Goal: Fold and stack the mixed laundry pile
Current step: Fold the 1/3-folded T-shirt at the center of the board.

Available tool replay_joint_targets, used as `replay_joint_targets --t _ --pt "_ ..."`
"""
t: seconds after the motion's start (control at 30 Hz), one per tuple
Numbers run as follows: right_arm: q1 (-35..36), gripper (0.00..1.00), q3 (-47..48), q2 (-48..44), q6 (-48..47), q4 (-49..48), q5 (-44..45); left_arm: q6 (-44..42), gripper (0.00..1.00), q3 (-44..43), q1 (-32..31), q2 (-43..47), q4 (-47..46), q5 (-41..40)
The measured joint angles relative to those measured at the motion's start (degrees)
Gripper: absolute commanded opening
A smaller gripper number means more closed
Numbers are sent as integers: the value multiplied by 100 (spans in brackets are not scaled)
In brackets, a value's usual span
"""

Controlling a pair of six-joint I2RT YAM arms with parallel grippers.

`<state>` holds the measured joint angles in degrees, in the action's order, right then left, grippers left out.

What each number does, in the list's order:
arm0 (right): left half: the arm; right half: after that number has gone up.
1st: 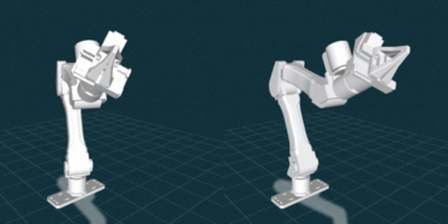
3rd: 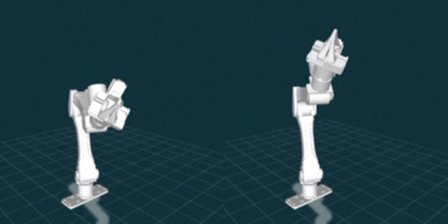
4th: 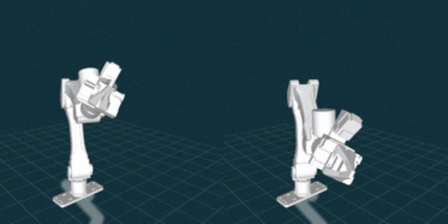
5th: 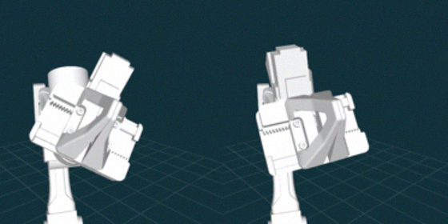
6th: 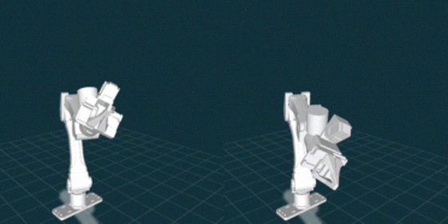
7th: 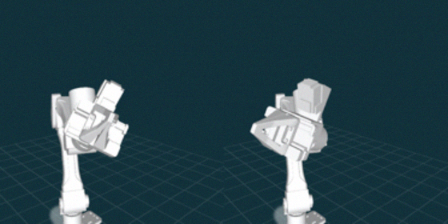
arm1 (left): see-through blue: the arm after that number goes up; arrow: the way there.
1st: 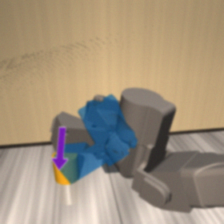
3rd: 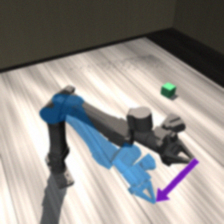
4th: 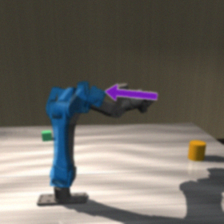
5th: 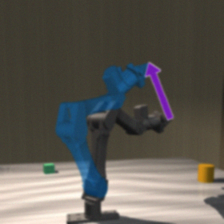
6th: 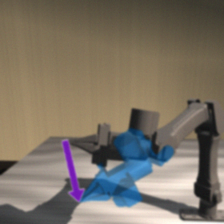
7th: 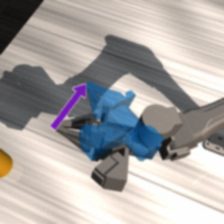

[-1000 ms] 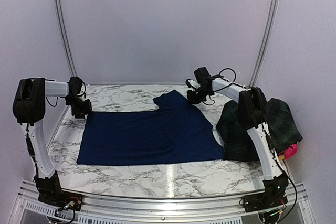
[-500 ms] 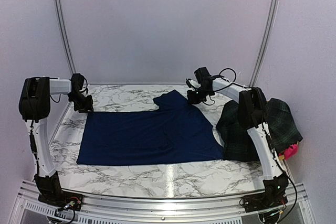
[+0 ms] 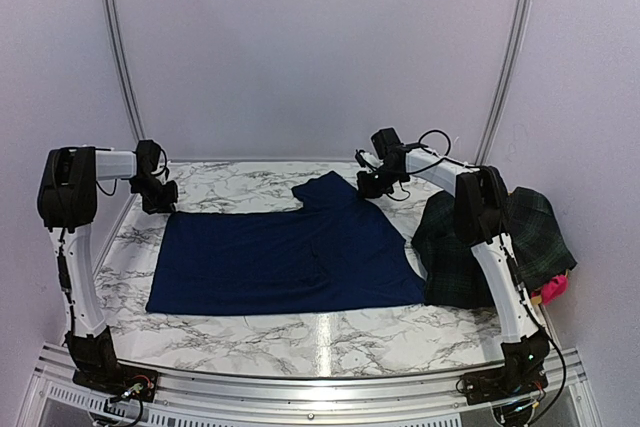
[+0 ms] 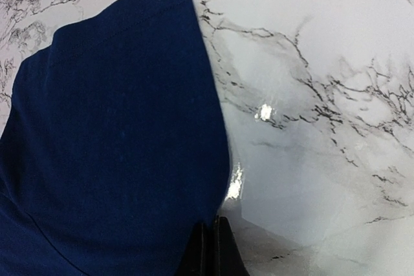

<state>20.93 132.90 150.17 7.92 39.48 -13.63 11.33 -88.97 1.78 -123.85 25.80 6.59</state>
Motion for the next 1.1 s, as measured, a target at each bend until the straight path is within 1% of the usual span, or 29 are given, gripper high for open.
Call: replay_joint_targets --t 0.4,0.63,0.77,1.1 --pt "-131 0 2 -17 214 9 -184 140 0 -767 7 -208 103 11" --pt "-339 0 -79 -267 282 48 -450 173 0 -723 28 -48 101 131" --pt "-350 0 -328 -629 284 24 -573 173 0 -557 35 114 101 197" --pt "-348 0 -1569 -1694 280 -262 -756 173 0 -98 39 654 52 376"
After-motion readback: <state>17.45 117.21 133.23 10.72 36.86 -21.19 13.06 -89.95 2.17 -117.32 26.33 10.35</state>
